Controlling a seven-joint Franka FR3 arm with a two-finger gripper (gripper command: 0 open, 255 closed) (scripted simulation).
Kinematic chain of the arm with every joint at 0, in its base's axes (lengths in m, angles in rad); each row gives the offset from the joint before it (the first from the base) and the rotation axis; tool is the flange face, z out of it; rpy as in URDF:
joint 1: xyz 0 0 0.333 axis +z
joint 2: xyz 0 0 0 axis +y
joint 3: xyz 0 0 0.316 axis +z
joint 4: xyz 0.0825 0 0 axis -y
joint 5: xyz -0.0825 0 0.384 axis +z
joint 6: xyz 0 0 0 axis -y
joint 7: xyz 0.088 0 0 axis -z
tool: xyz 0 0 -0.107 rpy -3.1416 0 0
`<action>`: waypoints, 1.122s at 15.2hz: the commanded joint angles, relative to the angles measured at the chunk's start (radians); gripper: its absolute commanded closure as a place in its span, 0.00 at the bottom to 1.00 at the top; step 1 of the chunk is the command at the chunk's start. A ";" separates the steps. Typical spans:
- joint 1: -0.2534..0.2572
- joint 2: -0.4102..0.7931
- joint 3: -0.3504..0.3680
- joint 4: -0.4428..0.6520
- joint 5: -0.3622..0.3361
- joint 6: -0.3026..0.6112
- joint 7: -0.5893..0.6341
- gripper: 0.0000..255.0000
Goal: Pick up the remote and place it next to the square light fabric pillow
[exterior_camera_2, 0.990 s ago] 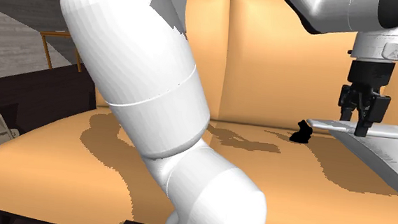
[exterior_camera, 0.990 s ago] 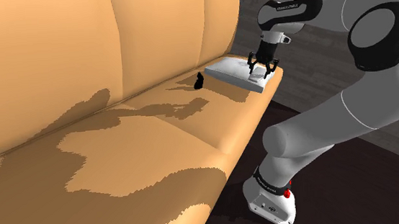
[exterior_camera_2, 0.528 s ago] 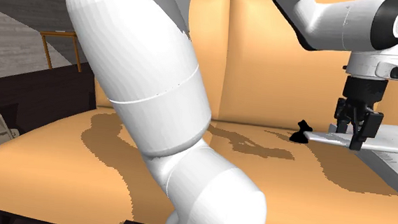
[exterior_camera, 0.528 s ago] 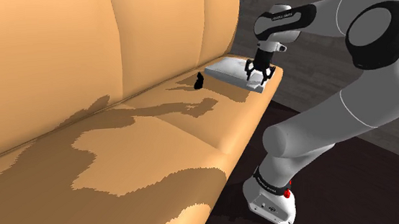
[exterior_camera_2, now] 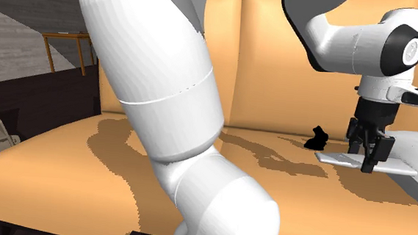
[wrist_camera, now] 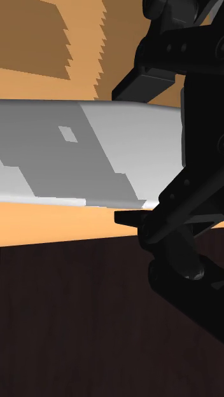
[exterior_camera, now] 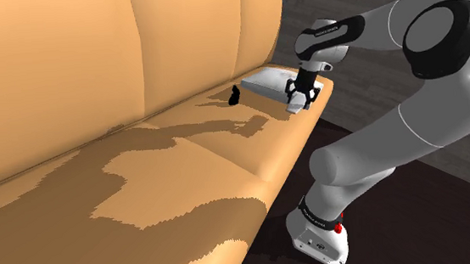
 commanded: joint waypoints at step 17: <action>-0.001 0.123 -0.018 -0.135 -0.001 0.258 0.003 1.00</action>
